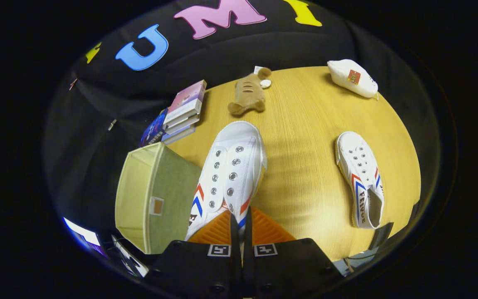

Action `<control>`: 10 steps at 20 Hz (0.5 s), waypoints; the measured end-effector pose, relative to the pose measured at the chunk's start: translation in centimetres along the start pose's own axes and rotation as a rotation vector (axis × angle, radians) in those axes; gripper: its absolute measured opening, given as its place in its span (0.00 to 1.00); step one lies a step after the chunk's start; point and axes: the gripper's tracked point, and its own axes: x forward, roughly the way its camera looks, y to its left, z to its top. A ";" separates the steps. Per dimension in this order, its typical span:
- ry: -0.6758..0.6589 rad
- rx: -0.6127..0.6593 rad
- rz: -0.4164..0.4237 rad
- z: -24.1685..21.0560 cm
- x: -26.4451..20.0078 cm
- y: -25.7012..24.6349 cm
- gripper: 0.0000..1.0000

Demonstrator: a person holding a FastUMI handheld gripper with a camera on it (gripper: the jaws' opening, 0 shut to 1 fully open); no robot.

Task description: Open the storage box then place both shoes into the box .Put the left shoe in first, then the right shoe, with the right side of both shoes facing outward in a uniform manner.

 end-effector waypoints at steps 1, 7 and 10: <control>-0.023 0.009 0.002 0.5 -1.2 1.2 0.06; -0.109 0.039 0.053 1.5 -5.3 9.9 0.06; -0.100 0.065 0.120 1.0 -5.1 15.2 0.06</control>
